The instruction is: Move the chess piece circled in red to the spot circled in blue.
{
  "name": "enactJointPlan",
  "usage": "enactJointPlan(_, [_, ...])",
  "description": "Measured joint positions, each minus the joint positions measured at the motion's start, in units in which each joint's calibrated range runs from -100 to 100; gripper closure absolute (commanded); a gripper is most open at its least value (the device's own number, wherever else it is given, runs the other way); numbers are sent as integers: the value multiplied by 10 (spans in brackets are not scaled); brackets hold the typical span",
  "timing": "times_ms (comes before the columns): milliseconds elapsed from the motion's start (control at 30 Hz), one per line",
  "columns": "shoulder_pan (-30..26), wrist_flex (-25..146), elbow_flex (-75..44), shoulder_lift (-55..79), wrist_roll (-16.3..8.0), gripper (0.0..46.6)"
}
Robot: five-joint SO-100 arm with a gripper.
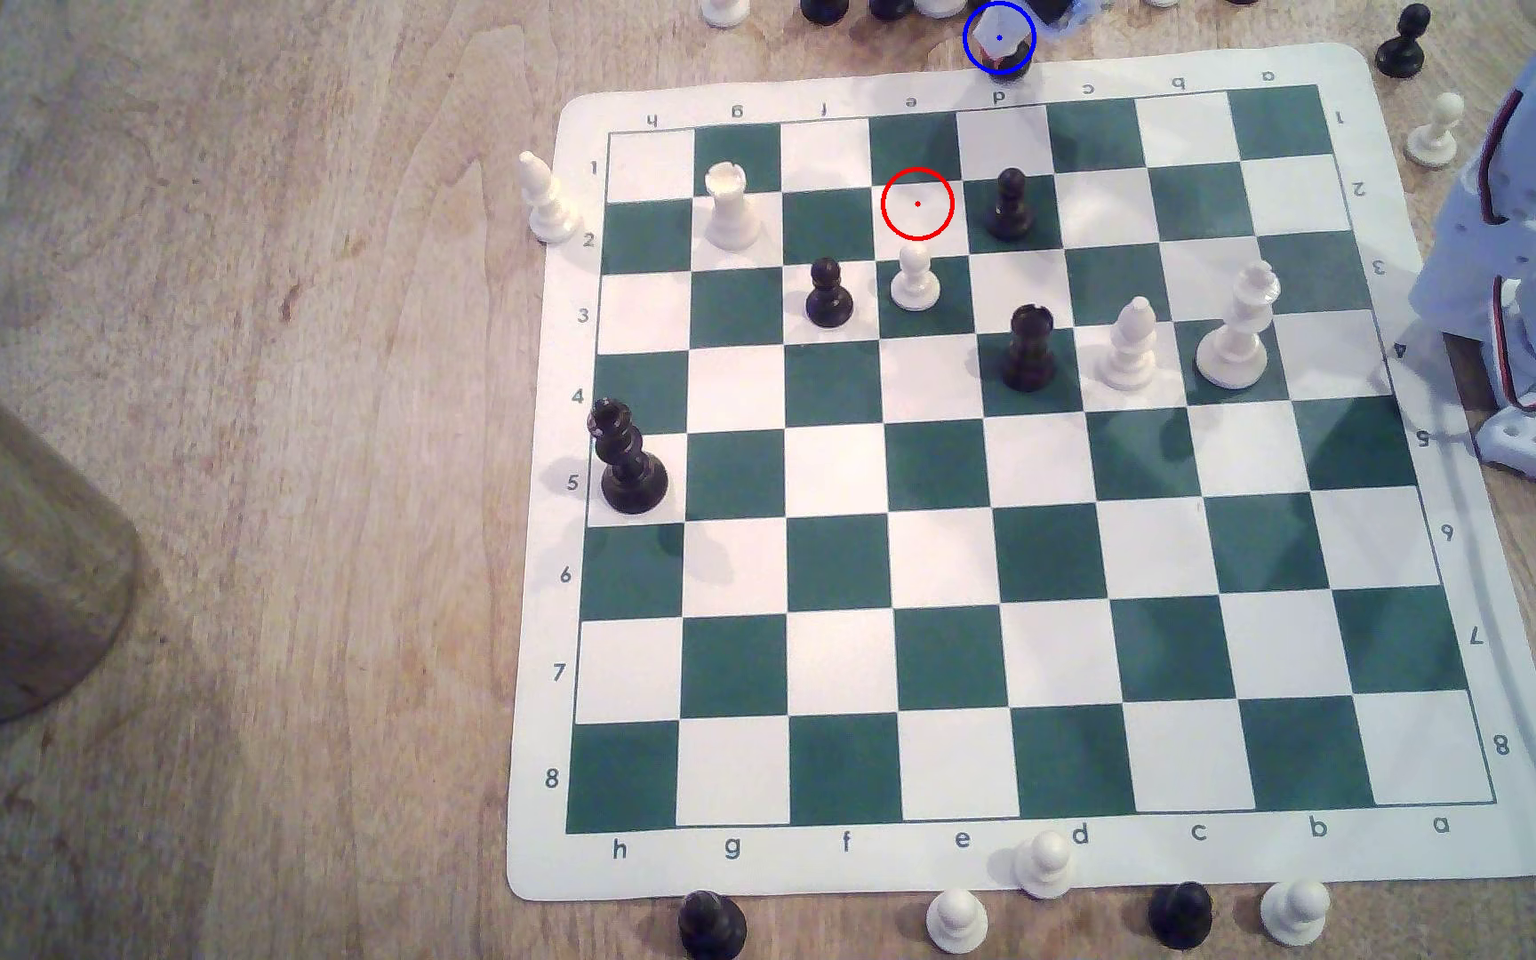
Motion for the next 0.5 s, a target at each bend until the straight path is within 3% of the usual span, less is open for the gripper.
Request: enactJointPlan(500, [4,-8,-12,27,10,460])
